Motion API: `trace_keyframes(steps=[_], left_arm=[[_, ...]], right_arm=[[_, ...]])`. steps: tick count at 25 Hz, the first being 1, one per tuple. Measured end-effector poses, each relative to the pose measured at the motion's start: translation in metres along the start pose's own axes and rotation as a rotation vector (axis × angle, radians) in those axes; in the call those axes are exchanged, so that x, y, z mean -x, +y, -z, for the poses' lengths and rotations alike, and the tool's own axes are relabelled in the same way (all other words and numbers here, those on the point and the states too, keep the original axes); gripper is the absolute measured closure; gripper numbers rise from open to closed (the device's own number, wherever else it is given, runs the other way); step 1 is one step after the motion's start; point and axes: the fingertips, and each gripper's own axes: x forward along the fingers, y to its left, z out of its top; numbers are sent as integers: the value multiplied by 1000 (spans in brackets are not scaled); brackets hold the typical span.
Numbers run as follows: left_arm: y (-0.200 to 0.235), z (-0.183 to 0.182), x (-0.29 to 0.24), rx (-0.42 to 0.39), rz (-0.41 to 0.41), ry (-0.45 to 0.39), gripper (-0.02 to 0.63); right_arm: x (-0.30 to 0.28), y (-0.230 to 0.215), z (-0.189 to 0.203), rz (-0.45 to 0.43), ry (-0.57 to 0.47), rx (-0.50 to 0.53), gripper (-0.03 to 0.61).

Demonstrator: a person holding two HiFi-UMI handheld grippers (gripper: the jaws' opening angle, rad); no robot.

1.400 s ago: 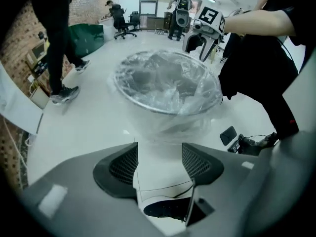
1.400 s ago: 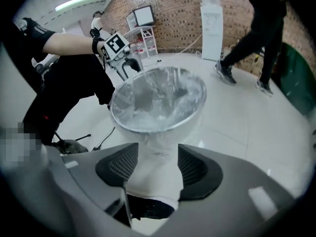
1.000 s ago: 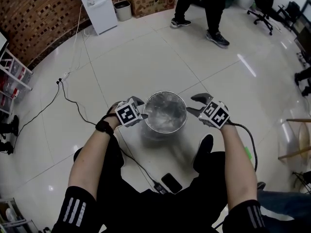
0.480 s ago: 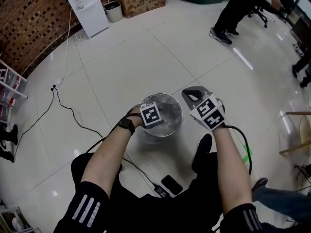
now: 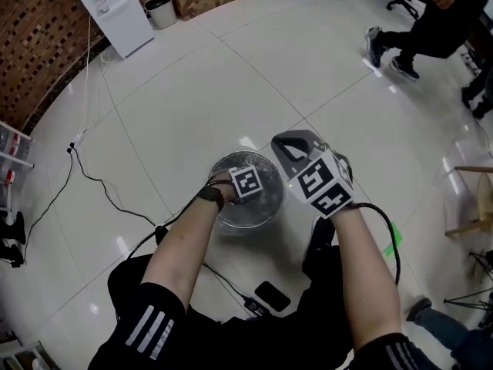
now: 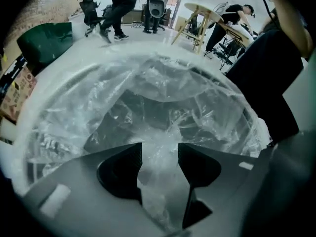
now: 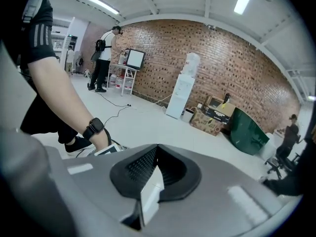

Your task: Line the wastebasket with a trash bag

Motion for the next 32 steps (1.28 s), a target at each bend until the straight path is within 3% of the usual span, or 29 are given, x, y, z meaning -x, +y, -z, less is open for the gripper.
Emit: trace_keyframes(steps=[7,15,21,26,32], left_arm=[[31,12,-25,-1,-31,74,390],[41,20,-39,6,-17,133,388],[31,9,-30,-4,-12,85,389],[-3,-3,6,-34,27,30,389],[4,1,78,-118,-174,-30,398]], right_arm=[[-1,-30,1,19,-13,-48,571],[4,-35,-12,28,-4,-24,571],[9,-33,-7,38,-20,-38,571],[10,-29,-1,34,-10,-48,571],[7,-23,-4,29,-58,-119,571]])
